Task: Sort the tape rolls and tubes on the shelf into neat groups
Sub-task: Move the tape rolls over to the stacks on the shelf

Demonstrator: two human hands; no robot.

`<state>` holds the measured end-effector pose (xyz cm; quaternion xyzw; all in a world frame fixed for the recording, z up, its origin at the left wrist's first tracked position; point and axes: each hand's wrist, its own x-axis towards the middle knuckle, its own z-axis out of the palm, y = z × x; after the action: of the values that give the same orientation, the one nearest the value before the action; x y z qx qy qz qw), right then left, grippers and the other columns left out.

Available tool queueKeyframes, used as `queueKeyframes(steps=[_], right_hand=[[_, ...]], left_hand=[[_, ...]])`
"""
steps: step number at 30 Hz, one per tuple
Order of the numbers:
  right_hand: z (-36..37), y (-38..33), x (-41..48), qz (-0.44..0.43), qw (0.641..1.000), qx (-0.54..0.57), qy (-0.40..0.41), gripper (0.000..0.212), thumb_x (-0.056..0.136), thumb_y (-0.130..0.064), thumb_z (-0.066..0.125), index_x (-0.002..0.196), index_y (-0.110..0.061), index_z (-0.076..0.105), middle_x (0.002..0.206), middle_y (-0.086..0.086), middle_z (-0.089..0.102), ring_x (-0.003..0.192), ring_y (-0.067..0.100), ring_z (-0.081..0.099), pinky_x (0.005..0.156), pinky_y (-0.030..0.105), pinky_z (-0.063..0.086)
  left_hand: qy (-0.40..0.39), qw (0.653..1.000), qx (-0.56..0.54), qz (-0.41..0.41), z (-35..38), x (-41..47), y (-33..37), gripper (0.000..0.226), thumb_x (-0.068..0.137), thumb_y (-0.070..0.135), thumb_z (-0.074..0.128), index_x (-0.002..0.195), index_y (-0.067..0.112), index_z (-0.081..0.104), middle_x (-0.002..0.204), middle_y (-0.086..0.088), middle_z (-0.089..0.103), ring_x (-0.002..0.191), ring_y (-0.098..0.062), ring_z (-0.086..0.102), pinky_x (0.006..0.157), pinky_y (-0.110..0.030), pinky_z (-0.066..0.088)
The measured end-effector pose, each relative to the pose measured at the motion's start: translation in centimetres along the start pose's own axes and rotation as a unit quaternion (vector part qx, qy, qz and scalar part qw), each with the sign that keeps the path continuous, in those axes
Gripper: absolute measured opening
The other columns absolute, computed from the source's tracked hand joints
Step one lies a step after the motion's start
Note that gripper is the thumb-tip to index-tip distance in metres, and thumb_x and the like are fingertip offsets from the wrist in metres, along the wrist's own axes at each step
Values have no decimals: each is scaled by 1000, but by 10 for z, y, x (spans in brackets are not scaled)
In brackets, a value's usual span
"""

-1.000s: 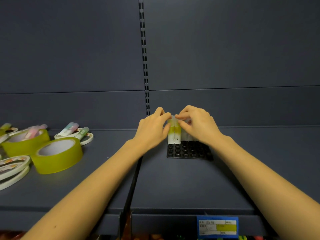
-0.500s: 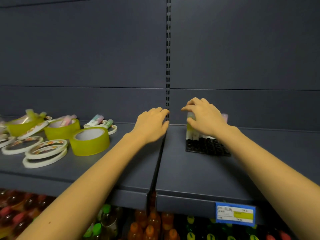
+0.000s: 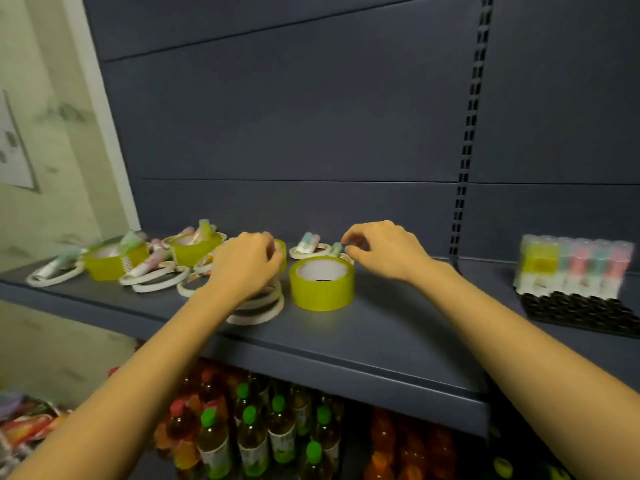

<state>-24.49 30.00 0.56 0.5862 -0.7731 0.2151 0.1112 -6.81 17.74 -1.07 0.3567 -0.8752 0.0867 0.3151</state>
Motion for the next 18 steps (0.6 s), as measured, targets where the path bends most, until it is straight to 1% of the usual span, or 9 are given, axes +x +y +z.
queueKeyframes(steps=[1, 3, 6, 8, 9, 10, 12, 15, 18], right_hand=[[6, -13, 6, -7, 1000, 1, -1, 26, 91, -33, 49, 113, -30, 62, 115, -1, 65, 103, 25, 59, 83, 36, 48], [19, -40, 17, -22, 1000, 0, -5, 26, 91, -34, 49, 112, -29, 64, 114, 0, 65, 102, 25, 60, 81, 37, 48], [36, -75, 29, -35, 999, -7, -12, 25, 91, -33, 49, 110, -28, 64, 114, 0, 65, 101, 24, 60, 82, 40, 51], [45, -92, 34, -34, 999, -13, -14, 24, 91, -32, 48, 108, -27, 65, 112, -1, 65, 99, 23, 60, 81, 40, 52], [50, -99, 36, -31, 999, -18, -14, 24, 92, -32, 48, 108, -25, 65, 111, -1, 65, 97, 22, 60, 80, 40, 52], [53, -104, 37, -28, 999, -25, -11, 25, 92, -32, 48, 107, -24, 65, 109, 0, 65, 96, 22, 60, 80, 40, 52], [58, -114, 38, -19, 999, -46, -6, 25, 92, -30, 48, 105, -22, 66, 106, 1, 66, 94, 22, 60, 80, 39, 51], [59, -116, 37, -12, 995, -97, 2, 26, 93, -29, 45, 102, -20, 68, 103, 2, 67, 94, 22, 60, 88, 38, 44], [65, -123, 35, -18, 986, -168, -13, 30, 93, -33, 44, 101, -21, 70, 104, 7, 67, 100, 26, 57, 89, 38, 38]], left_hand=[[-18, 1000, 20, -12, 0, -3, -17, 29, 91, 36, 48, 71, 16, 53, 91, -13, 67, 88, -34, 63, 62, -33, 43], [-64, 996, 58, -37, 2, -10, -46, 34, 89, 43, 49, 69, 16, 54, 92, -13, 68, 88, -33, 63, 63, -32, 41], [-125, 985, 98, -60, 10, -18, -76, 51, 84, 63, 45, 61, 17, 48, 93, -9, 68, 91, -29, 62, 67, -31, 40], [-159, 981, 87, -64, 18, -20, -87, 53, 82, 68, 43, 66, 19, 51, 97, -8, 67, 97, -29, 61, 74, -33, 41], [-176, 980, 66, -67, 21, -20, -89, 50, 84, 65, 43, 68, 18, 52, 98, -8, 66, 100, -29, 60, 77, -34, 41], [-191, 979, 38, -67, 23, -20, -91, 47, 86, 59, 44, 64, 18, 48, 95, -8, 64, 100, -29, 60, 80, -35, 41], [-211, 976, -12, -57, 23, -18, -95, 43, 89, 48, 45, 57, 20, 40, 83, -6, 58, 96, -30, 59, 83, -38, 41], [-203, 977, -46, -54, 17, -14, -106, 47, 92, 47, 42, 54, 20, 40, 71, -2, 50, 79, -27, 53, 70, -33, 39], [-188, 979, -50, -55, 7, -9, -134, 50, 92, 50, 41, 56, 16, 47, 66, -4, 51, 71, -26, 52, 66, -32, 39]])
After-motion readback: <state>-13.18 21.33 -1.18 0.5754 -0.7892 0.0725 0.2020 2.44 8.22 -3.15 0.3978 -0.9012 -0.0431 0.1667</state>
